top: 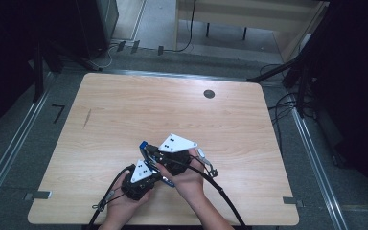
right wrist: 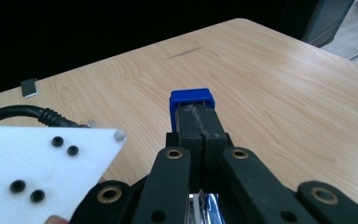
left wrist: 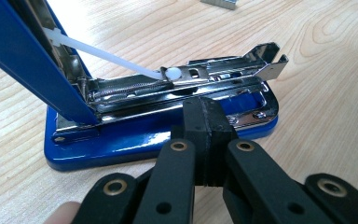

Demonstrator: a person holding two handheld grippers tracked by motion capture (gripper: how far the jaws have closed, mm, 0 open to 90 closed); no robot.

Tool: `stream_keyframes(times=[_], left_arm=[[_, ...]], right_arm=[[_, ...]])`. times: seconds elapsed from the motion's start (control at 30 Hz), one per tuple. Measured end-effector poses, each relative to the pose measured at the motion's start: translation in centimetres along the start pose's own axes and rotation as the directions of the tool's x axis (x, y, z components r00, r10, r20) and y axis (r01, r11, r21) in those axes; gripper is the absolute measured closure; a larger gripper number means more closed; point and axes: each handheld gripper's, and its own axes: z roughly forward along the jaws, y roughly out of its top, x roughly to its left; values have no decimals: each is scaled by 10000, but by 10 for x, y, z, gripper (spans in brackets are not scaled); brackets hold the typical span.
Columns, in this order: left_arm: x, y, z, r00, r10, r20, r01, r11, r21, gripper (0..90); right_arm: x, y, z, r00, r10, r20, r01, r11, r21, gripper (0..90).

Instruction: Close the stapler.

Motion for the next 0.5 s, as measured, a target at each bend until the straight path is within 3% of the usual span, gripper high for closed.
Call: stream_keyframes(times=[0.5], left_arm=[[0,0,0,10000,-12,2,12,10000,-13,900]], right_arm=[[0,3,12,9999,-18,-152,18,10000,-21,900]])
